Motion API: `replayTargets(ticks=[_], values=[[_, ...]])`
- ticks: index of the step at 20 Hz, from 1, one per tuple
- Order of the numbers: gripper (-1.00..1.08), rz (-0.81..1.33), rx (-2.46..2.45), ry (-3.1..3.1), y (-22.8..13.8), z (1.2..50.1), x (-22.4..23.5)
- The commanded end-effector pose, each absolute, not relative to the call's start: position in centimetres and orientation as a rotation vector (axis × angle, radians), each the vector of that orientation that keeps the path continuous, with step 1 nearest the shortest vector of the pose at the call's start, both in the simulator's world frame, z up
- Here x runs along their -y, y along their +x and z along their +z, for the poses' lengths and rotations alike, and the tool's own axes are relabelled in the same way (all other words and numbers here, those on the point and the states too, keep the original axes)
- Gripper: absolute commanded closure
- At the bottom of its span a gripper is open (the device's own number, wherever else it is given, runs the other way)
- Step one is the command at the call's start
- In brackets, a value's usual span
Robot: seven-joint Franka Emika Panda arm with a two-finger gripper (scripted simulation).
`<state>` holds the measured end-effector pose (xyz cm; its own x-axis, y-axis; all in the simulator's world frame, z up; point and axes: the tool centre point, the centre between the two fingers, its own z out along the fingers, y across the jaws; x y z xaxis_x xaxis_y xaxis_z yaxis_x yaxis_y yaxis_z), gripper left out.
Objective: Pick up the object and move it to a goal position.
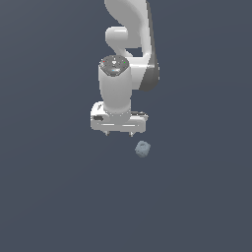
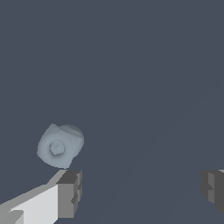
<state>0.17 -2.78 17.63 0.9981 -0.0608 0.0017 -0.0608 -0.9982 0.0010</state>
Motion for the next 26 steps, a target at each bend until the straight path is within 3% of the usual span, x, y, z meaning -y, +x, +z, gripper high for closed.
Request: replayTargets(ticks=[1, 15, 26], values=[[-0.92, 0.003, 0.095, 3.139, 0.2, 17.6, 2.8], [-0.92, -0.03, 0.105, 3.161, -0.4, 16.5, 3.2], [-0.92, -0.027, 0.241, 3.149, -0.1, 15.1, 1.0]])
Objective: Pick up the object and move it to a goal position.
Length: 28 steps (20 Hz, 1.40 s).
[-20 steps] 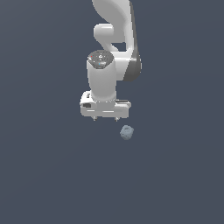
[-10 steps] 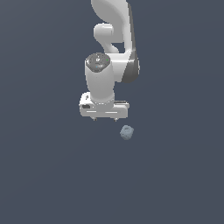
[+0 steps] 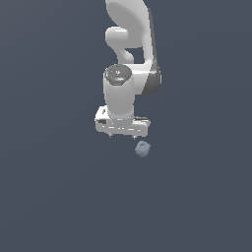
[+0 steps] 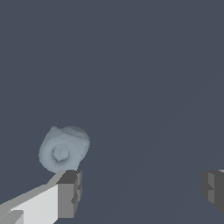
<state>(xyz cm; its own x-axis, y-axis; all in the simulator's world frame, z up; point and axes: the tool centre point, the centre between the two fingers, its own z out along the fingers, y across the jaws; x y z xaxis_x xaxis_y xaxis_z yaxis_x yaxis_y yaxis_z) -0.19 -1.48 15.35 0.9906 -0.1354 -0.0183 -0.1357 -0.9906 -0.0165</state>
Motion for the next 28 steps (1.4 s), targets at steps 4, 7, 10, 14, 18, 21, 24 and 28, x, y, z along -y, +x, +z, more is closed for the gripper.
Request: replayTargets(ticks=[4, 7, 10, 14, 18, 21, 24, 28], values=[[-0.92, 0.024, -0.329, -3.11, 0.0, 14.1, -0.5], [-0.92, 0.021, -0.411, -3.103, 0.1, 13.2, -1.8], [-0.92, 0.017, -0.496, -3.094, 0.1, 12.3, -3.2], [-0.92, 0.012, -0.605, -3.077, 0.1, 11.2, -5.0], [-0.92, 0.007, -0.691, -3.062, 0.0, 10.3, -6.4], [-0.92, 0.004, -0.74, -3.051, -0.1, 9.7, -7.2], [-0.92, 0.002, -0.777, -3.043, -0.2, 9.3, -7.8], [-0.92, 0.0, -0.805, -3.036, -0.2, 9.0, -8.3]])
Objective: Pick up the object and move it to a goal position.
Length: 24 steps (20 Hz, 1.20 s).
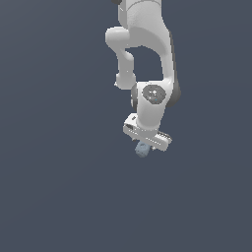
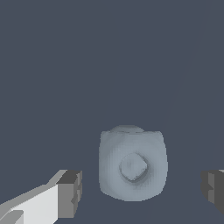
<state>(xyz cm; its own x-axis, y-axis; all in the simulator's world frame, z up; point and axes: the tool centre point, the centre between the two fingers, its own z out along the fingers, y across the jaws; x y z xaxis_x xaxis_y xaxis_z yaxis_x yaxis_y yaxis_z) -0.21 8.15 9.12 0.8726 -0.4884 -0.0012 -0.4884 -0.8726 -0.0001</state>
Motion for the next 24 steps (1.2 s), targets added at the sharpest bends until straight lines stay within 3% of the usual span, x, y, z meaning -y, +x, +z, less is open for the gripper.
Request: replayTargets(ticks=[1, 21, 22, 24], values=[[-0.92, 0.0, -0.809, -3.036, -0.2, 9.0, -8.3], [-0.92, 0.0, -0.812, -3.035, -0.2, 3.9, -8.4], [1.08, 0.0, -0.812, -3.035, -0.2, 3.9, -8.4], [1.08, 0.0, -0.812, -3.035, -0.2, 3.9, -8.4]])
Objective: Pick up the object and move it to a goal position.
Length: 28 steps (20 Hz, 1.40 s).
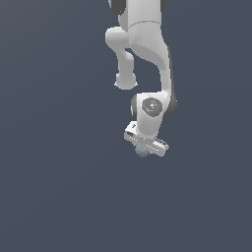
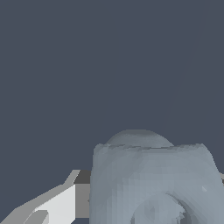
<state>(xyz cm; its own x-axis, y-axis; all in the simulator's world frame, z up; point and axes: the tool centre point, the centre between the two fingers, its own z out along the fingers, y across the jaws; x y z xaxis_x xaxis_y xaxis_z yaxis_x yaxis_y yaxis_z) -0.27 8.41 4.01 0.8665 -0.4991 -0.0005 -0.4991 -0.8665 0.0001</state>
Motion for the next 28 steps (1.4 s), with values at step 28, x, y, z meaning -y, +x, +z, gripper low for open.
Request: replayTargets(ticks=[28], values=[[1.08, 0.0, -0.811, -3.034, 0.6, 15.7, -1.1]])
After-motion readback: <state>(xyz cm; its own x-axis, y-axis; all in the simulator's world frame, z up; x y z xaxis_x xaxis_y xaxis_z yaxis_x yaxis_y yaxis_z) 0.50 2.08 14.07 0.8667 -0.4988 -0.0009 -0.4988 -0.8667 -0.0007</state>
